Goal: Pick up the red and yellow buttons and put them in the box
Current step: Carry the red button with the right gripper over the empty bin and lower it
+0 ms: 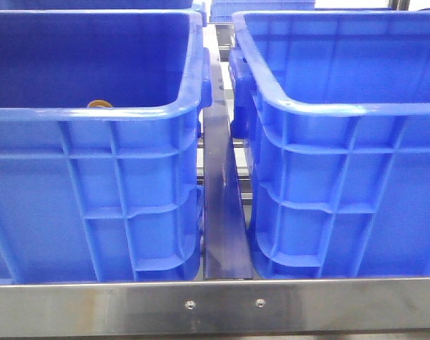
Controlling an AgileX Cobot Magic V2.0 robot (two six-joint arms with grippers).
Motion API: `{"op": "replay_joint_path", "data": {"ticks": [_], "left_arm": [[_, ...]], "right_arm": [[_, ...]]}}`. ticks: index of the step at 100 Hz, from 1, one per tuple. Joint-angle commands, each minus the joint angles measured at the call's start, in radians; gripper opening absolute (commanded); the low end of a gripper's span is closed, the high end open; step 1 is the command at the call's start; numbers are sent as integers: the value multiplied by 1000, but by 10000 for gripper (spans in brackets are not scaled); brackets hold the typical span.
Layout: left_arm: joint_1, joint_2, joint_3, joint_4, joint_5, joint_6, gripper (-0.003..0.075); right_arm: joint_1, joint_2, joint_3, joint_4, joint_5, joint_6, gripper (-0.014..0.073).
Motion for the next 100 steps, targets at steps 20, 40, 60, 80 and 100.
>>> {"op": "replay_joint_path", "data": {"ticks": [20,40,60,80,100], "left_arm": [[-7,-24,-28,-4,-83,-2,-20],[-7,-24,-28,-4,-83,-2,-20],[-7,-24,-28,-1,-83,-2,33],[-7,-24,-28,-1,-77,-2,382],[-7,-24,-28,-1,-75,-2,501]], "right_arm": [[5,-33,-38,66,-16,-25,349],[5,-33,-38,68,-16,-25,255],[5,-33,-38,69,-7,-25,255],[3,-33,-38,69,-4,-26,255],[-1,-39,-38,50,-19,-82,255]]}}
